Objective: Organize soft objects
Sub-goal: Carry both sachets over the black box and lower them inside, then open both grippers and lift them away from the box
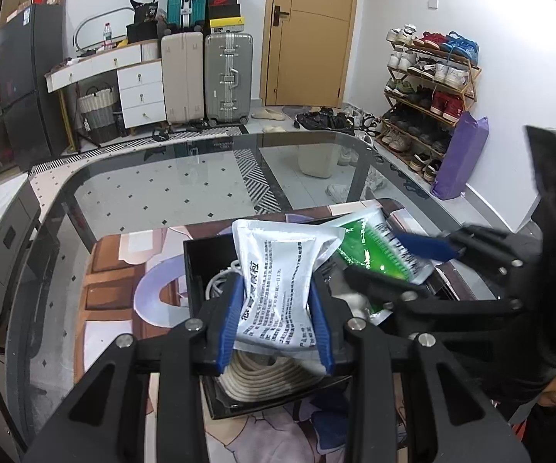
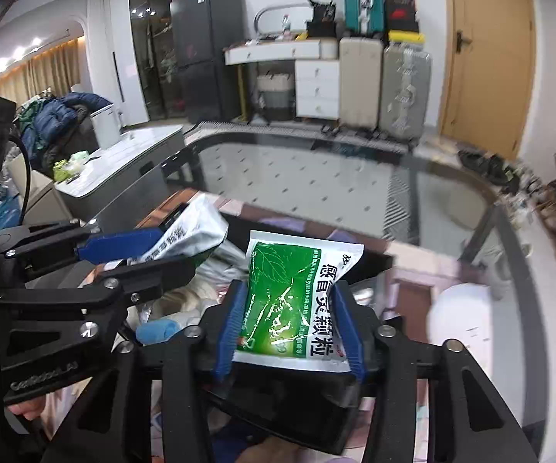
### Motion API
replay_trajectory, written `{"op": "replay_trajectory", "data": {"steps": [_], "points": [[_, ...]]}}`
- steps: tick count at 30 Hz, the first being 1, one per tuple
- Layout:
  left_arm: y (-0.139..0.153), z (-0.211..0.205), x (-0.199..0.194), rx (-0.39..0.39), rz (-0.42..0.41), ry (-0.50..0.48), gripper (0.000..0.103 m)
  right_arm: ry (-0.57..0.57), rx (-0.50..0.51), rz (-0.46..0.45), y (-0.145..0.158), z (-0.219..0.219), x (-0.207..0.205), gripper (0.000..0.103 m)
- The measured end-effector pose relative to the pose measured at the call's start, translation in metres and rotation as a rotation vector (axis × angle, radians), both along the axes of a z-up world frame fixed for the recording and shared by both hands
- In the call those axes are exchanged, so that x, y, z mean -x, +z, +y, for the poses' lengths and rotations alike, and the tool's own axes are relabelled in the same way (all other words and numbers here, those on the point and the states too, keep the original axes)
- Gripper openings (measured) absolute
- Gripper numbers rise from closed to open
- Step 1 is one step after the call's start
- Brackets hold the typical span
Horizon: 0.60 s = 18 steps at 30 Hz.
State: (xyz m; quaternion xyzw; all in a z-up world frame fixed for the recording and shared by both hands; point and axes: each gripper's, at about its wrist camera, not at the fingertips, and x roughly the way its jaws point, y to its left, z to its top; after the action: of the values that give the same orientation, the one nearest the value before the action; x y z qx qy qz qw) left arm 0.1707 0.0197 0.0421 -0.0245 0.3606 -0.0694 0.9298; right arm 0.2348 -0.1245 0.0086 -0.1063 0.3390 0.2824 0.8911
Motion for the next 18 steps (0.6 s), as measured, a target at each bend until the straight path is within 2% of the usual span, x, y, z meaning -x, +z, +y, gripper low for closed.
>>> {"op": "replay_trajectory", "data": {"steps": [2, 3, 4, 9, 10, 11, 13, 14, 15, 18], "points": [[-0.003, 0.001, -0.001, -0.001, 0.007, -0.003, 0.033, -0.011, -0.002, -0.041, 0.006, -0.008, 0.006, 0.059], [-0.004, 0.000, -0.001, -0.002, 0.011, -0.006, 0.033, -0.011, -0.006, -0.047, 0.007, -0.012, 0.008, 0.074], [-0.007, 0.000, -0.003, -0.001, 0.016, -0.009, 0.033, -0.013, -0.008, -0.054, 0.008, -0.016, 0.010, 0.081], [-0.016, -0.007, -0.003, -0.036, 0.016, -0.013, 0.035, -0.031, -0.015, -0.048, 0.006, -0.031, 0.019, 0.083], [-0.015, -0.006, -0.002, -0.041, 0.013, -0.013, 0.039, -0.031, -0.022, -0.046, 0.006, -0.034, 0.021, 0.085], [-0.014, -0.006, -0.001, -0.049, 0.010, -0.007, 0.049, -0.031, -0.037, -0.051, 0.006, -0.039, 0.025, 0.086], [-0.012, -0.002, 0.004, -0.040, -0.002, -0.008, 0.056, -0.037, -0.057, -0.063, 0.006, -0.044, 0.031, 0.095], [-0.010, -0.002, 0.007, -0.030, -0.006, -0.013, 0.065, -0.039, -0.064, -0.069, 0.007, -0.048, 0.035, 0.097], [-0.009, -0.001, 0.011, -0.024, -0.012, -0.015, 0.068, -0.040, -0.074, -0.080, 0.007, -0.051, 0.039, 0.100], [-0.002, -0.001, 0.029, 0.000, -0.057, -0.046, 0.092, -0.045, -0.105, -0.103, 0.010, -0.058, 0.051, 0.102]]}}
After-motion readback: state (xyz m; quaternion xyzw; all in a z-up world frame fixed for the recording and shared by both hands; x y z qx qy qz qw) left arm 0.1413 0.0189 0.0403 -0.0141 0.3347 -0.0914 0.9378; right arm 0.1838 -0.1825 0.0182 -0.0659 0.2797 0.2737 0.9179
